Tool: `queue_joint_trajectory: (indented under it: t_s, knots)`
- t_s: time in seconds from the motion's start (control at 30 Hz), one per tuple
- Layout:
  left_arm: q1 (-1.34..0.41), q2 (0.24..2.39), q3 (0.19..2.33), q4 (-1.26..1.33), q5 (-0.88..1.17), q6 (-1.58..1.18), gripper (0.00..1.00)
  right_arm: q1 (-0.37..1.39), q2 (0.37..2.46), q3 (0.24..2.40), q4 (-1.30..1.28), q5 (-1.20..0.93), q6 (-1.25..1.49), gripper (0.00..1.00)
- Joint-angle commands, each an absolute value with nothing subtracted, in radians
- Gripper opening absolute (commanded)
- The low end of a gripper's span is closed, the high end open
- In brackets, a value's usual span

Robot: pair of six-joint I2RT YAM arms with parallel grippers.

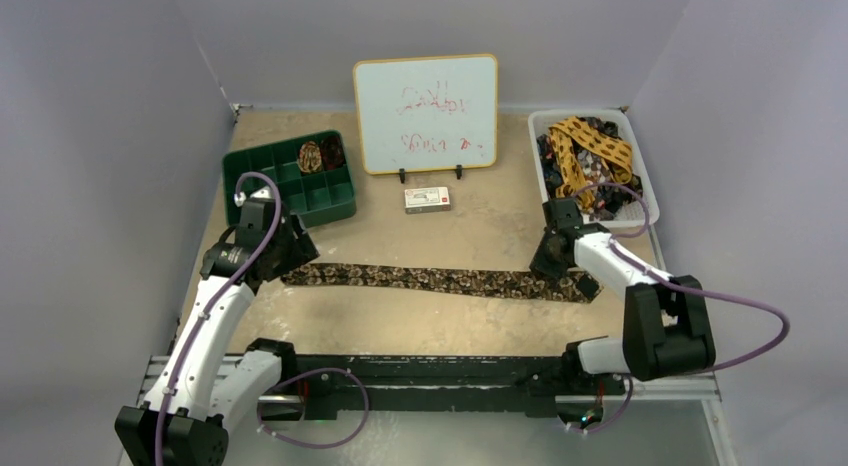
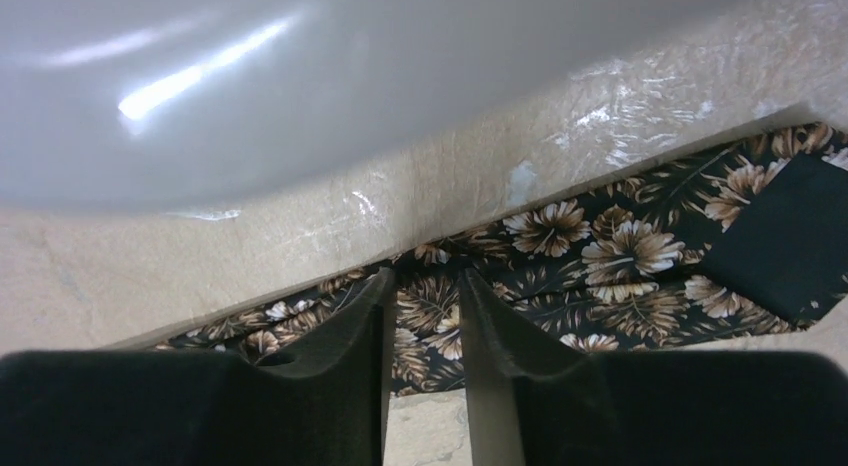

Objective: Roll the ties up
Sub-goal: Roll the tie at the center of the board.

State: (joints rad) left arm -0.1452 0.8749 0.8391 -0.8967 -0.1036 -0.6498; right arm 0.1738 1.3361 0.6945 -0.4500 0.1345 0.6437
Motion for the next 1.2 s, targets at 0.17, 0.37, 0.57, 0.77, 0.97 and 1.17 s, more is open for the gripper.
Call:
queue_joint_trajectory:
  t_s: [0.17,0.37,0.57,0.77,0.97,1.17]
  knots:
    - [-0.14,0.863,0.86,-0.888,-0.106,-0.641,0.64,0.169,1.371,0.692,-0.436,0.135,0.632,0.23]
    - [-0.14,0.859,0.862,-0.891,-0.103,-0.647,0.64,0.169,1.307,0.724,-0.493,0.175,0.626,0.1]
    - [-0.14,0.845,0.845,-0.87,-0.116,-0.65,0.64,0.169,1.271,0.756,-0.549,0.195,0.644,0.0]
    - [-0.14,0.845,0.821,-0.833,-0.054,-0.635,0.64,0.169,1.254,0.774,-0.671,0.227,0.703,0.0]
    - [-0.14,0.877,0.824,-0.814,-0.02,-0.611,0.64,0.161,1.266,0.77,-0.727,0.283,0.766,0.0]
    - [-0.14,0.883,0.825,-0.812,-0.005,-0.604,0.64,0.146,1.315,0.784,-0.709,0.326,0.79,0.0]
